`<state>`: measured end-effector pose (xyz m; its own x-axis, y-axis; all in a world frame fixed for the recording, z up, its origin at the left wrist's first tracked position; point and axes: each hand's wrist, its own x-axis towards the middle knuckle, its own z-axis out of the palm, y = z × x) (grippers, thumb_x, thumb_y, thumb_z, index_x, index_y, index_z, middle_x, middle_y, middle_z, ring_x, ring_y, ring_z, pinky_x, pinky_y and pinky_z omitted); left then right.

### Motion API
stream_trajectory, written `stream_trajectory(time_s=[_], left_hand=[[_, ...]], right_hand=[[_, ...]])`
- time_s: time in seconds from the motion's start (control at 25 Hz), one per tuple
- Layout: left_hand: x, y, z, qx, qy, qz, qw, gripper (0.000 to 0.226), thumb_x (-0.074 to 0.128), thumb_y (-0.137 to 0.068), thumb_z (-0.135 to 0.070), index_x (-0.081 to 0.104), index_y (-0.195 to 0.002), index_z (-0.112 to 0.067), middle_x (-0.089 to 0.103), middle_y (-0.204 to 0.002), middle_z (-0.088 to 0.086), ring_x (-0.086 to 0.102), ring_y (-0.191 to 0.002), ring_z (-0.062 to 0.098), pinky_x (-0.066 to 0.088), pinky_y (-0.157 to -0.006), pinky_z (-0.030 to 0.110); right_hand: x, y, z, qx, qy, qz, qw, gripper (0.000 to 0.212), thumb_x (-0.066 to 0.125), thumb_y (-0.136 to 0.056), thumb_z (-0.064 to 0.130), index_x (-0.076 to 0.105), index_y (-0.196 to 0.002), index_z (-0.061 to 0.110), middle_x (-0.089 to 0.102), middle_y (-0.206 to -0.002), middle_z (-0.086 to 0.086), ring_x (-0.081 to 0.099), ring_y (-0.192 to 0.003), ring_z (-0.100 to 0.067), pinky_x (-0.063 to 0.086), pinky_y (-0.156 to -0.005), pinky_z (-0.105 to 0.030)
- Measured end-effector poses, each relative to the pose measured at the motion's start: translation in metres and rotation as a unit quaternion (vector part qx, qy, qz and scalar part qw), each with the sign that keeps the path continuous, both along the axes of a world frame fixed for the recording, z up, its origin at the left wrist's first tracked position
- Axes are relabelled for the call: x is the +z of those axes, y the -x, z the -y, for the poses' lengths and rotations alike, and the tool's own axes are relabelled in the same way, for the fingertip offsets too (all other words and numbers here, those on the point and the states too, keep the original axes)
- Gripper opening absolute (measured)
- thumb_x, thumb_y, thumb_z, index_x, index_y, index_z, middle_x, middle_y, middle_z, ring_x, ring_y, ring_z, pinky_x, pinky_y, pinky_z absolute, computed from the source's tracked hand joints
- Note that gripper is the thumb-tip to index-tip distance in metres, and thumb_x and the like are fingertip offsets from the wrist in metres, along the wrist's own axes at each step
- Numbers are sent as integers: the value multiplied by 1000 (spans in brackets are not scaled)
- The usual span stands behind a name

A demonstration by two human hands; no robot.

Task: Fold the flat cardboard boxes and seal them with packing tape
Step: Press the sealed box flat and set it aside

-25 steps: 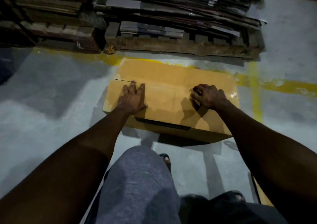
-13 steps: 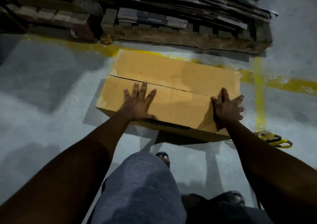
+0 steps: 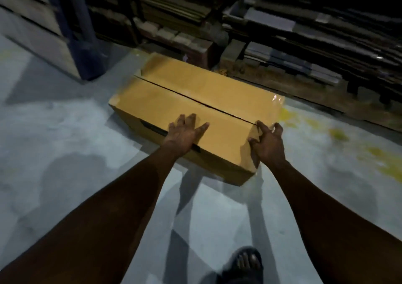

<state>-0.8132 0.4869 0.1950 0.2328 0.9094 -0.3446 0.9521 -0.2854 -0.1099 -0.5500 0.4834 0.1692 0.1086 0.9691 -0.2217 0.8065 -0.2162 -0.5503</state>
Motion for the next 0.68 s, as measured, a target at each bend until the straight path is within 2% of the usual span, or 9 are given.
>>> stream_trajectory(time_s=[0.08,0.12,0.2,0.24,0.32,0.44,0.56,0.68], left_hand=[[-6,42,-27,52,-14,-16,998,94,57,-85,-4,3,-150,-43,9,-157,14,16,-139,46,33,-103,64],[-9,55,-40,81,-3,-16,997,93,62,-86,-13,1,-151,-40,7,-158,15,15,-140,48,32,-103,67],[-14,59,-59,122,29,6,992,105,67,-81,-49,-8,-152,-32,-10,-160,13,-2,-143,50,17,-105,75],[-18,52,-64,124,37,23,991,112,62,-76,-67,-12,-151,-31,-19,-159,12,-12,-143,49,8,-104,77],[-26,33,-72,131,26,55,990,114,48,-70,-84,-15,-151,-33,-28,-157,9,-22,-141,46,-3,-101,79],[-33,28,-82,170,-5,76,982,100,41,-80,-77,-12,-151,-33,-25,-159,6,-22,-142,46,-5,-99,79],[-27,46,-97,132,23,65,989,91,46,-89,-62,-14,-151,-35,-24,-159,4,-19,-142,47,-2,-103,77],[-17,53,-99,128,48,62,989,92,52,-91,-52,-12,-152,-30,-23,-160,4,-15,-144,46,2,-109,71]], right_hand=[[-7,41,-38,30,-10,-4,999,70,67,-90,31,35,-151,23,8,-159,-20,39,-133,-47,34,-112,-45],[-11,58,-55,44,-17,-13,999,71,67,-89,28,33,-151,20,8,-159,-19,38,-134,-46,34,-112,-44],[-16,90,-85,67,-36,-50,996,73,66,-86,22,33,-151,16,14,-159,-15,39,-134,-42,37,-111,-43],[-19,104,-99,70,-41,-74,994,74,66,-83,18,34,-150,14,19,-159,-14,40,-134,-39,38,-110,-42],[-23,129,-120,88,-44,-115,989,76,67,-82,14,34,-150,12,27,-158,-13,40,-137,-35,37,-112,-41],[-27,151,-135,180,-27,-118,976,70,61,-95,25,26,-155,13,12,-164,-12,23,-148,-30,23,-119,-39],[-31,146,-140,259,-51,-74,962,71,49,-101,39,13,-157,15,0,-165,-10,17,-150,-30,27,-116,-40],[-27,136,-129,270,-57,-26,961,77,44,-100,47,4,-157,15,-5,-165,-9,10,-151,-28,28,-116,-42]])
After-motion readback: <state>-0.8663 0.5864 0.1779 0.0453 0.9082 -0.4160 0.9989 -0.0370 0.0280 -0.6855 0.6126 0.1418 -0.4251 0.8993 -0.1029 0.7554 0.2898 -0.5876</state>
